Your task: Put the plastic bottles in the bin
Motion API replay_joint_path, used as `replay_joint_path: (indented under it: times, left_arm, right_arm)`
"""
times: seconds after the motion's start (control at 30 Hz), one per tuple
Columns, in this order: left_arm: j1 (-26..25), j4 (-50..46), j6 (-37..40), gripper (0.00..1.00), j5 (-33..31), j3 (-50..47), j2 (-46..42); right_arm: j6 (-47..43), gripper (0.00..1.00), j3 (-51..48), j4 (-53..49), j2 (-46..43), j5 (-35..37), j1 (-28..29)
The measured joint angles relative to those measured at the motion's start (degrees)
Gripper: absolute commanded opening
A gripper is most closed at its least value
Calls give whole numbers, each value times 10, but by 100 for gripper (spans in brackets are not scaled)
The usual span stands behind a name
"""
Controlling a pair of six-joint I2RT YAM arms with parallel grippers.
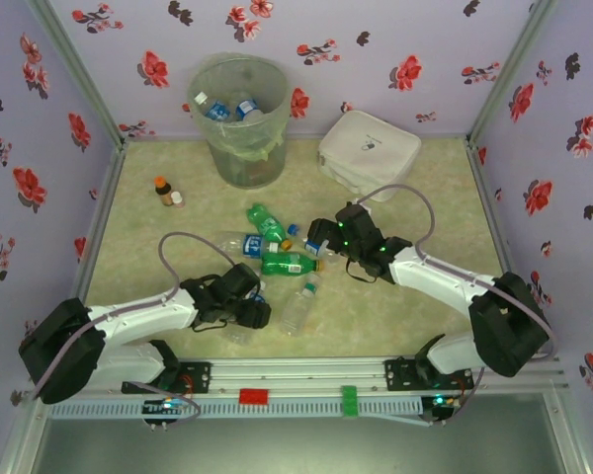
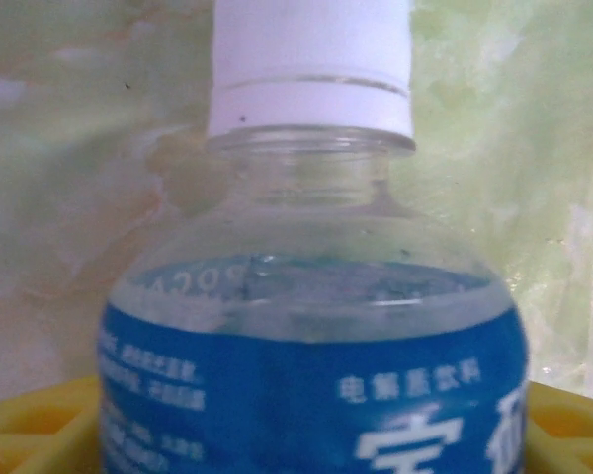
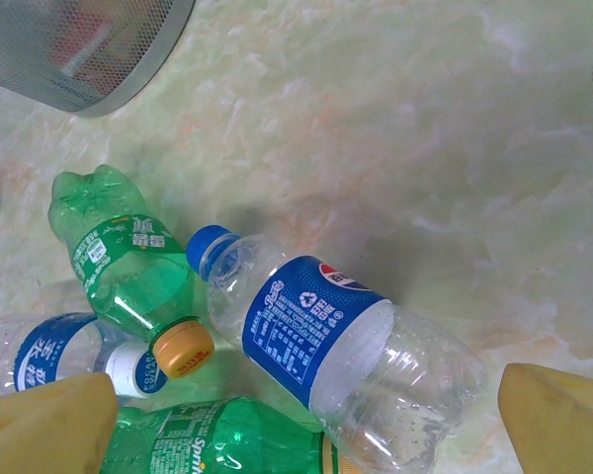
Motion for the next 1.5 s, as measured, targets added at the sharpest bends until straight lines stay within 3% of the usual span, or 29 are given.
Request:
replay_joint_path:
  times: [0.23, 0.47, 0.73, 0.93, 1.07, 1.27, 1.5]
  left_arm:
    - [0, 7, -19, 48, -12, -3, -6]
    - [8, -24, -48, 42, -55, -11, -64]
    - [122, -40, -82, 41, -96, 8, -192]
    - [209, 15, -72, 40, -113, 70, -209]
    - [232, 94, -41, 40, -120, 120, -185]
    - [261, 212, 23, 39, -112, 229, -80]
    - [309, 238, 69, 39, -30, 455, 102]
  right_arm:
    - [-4, 100, 3, 0, 11, -7, 0]
    - [-4, 100, 9, 4, 12, -8, 0]
    - [-4, 100, 14, 14, 29, -19, 5]
    - [-4, 100, 17, 23, 29, -20, 6]
    - [-4, 100, 17, 29, 29, -20, 6]
    - [-4, 100, 17, 31, 29, -20, 6]
    - [-4, 100, 17, 34, 23, -20, 6]
